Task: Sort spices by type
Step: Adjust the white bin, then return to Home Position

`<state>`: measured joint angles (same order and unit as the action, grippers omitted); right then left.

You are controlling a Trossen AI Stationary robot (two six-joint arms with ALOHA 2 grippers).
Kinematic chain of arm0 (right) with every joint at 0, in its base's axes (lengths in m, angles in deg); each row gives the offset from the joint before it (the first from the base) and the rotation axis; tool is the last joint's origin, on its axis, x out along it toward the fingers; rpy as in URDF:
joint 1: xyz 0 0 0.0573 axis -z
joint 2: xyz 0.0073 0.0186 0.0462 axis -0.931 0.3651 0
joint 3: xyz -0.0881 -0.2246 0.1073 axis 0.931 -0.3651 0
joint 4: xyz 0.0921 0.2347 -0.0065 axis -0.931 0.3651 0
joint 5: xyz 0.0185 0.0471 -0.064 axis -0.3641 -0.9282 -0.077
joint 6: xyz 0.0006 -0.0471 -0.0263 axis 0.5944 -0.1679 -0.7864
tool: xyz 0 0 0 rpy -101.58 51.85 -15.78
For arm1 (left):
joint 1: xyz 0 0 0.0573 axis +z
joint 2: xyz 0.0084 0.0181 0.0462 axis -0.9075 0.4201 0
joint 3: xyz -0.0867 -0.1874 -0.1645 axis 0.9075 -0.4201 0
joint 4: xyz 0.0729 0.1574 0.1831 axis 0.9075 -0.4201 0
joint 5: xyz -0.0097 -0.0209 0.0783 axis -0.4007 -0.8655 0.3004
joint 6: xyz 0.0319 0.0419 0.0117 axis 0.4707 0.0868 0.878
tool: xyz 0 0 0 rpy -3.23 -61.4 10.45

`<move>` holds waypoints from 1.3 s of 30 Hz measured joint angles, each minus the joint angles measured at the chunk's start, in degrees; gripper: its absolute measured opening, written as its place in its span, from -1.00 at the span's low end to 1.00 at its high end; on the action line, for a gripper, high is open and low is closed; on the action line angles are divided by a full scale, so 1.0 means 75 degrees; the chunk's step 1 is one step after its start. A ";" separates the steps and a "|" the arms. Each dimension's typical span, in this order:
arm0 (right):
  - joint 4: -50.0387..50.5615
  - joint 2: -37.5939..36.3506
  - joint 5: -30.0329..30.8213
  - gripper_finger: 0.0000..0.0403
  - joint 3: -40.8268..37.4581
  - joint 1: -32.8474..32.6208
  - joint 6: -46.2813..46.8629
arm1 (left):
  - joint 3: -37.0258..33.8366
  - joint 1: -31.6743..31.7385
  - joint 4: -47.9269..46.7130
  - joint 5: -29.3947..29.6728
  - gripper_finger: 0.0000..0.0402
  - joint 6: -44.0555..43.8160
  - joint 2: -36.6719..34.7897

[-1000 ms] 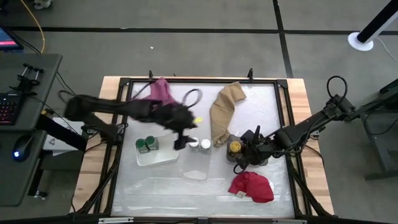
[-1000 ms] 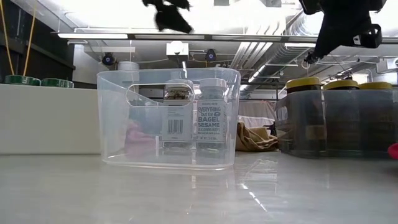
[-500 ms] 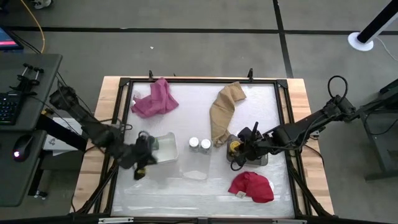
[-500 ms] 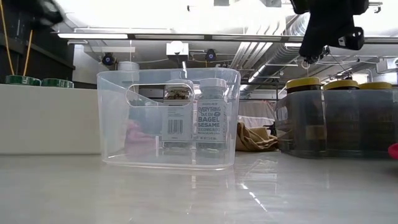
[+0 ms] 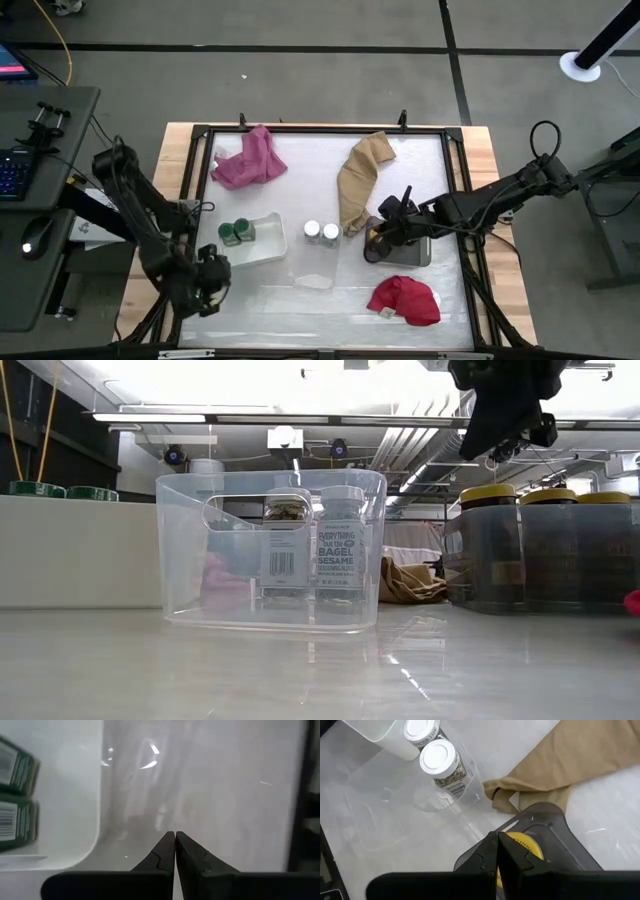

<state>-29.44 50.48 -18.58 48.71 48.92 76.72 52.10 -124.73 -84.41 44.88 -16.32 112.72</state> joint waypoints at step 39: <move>-0.0090 0.0006 -0.1278 -1.00 0.0761 0.0367 -0.1231 | 0.0405 0.3123 0.2801 0.2547 -1.00 0.6091 -0.3489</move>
<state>-30.11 50.52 -28.16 54.42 51.67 67.49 55.14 -101.30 -63.40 63.99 29.36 86.55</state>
